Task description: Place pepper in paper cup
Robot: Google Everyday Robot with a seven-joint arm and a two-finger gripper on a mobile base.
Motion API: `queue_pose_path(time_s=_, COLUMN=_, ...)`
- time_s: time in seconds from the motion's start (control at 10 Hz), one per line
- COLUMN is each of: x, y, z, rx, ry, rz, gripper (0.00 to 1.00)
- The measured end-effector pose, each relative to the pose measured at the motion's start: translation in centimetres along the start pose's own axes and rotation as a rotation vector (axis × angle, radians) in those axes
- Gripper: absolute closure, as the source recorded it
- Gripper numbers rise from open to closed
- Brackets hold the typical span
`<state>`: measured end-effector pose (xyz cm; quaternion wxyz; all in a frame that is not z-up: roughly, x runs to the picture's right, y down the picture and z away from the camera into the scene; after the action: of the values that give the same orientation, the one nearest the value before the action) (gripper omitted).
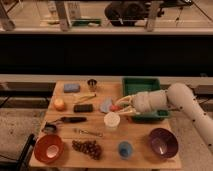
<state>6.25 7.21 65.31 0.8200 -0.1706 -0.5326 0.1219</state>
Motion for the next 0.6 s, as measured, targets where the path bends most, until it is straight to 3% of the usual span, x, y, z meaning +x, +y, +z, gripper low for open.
queue_pose_path(time_s=0.1, x=-0.5, y=-0.3, z=0.7, rx=0.002, ry=-0.073, rz=-0.001, gripper=1.0)
queue_pose_path(time_s=0.2, x=-0.9, y=-0.5, z=1.2, rx=0.002, ry=-0.112, rz=-0.008, gripper=1.0)
queue_pose_path(time_s=0.4, x=-1.1, y=-0.6, z=2.0, rx=0.007, ry=-0.144, rz=-0.014, gripper=1.0)
queue_pose_path(time_s=0.6, x=-0.9, y=-0.4, z=3.5, rx=-0.014, ry=-0.145, rz=-0.021, gripper=1.0)
